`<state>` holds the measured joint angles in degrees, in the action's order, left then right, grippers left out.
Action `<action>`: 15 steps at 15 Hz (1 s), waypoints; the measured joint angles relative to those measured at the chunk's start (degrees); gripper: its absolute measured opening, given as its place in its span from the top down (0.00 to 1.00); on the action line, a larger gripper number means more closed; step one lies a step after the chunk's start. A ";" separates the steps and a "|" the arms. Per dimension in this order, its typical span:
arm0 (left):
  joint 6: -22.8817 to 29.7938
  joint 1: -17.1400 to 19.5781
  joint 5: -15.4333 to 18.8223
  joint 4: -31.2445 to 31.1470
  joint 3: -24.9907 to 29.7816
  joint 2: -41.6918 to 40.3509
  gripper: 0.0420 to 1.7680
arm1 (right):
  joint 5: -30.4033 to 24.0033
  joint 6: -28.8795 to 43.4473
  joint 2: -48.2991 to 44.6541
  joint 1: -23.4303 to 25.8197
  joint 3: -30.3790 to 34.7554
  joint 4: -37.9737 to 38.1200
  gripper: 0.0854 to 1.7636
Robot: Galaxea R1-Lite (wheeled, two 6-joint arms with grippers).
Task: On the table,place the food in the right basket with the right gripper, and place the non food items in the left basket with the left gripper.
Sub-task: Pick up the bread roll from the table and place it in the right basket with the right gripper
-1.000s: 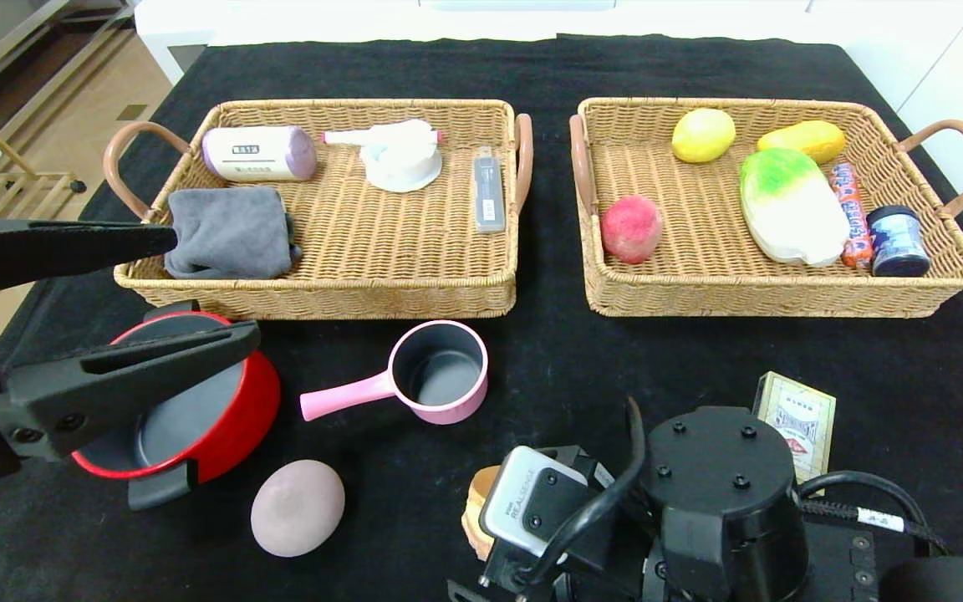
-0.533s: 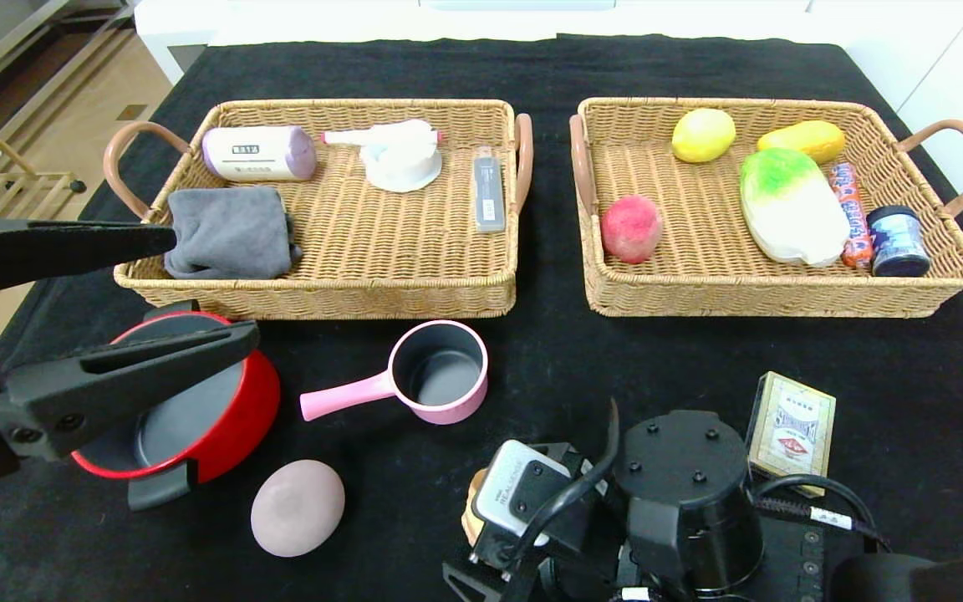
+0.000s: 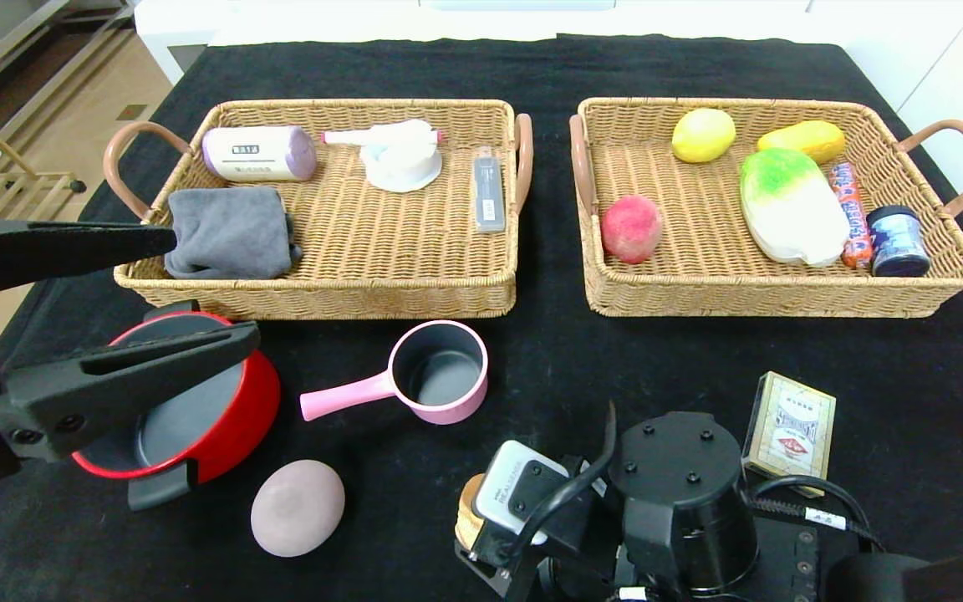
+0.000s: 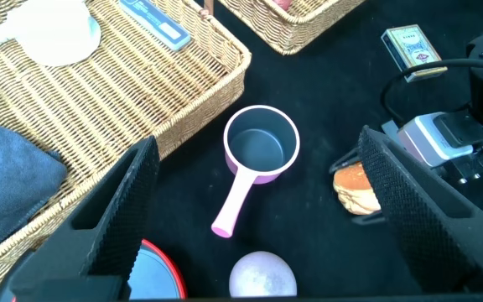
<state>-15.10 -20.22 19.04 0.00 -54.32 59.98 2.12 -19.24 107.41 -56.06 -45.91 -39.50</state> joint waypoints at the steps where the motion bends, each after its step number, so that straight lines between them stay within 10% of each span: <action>1: -0.02 0.00 0.00 0.00 0.00 0.00 0.03 | -0.01 0.02 0.02 0.00 0.00 0.00 0.47; 15: 0.00 0.00 0.00 0.00 0.00 -0.02 0.03 | -0.30 2.01 -1.12 0.94 0.24 -1.73 0.56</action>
<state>-15.10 -20.22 19.04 0.00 -54.32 59.95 1.82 -17.23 106.29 -55.13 -45.67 -41.23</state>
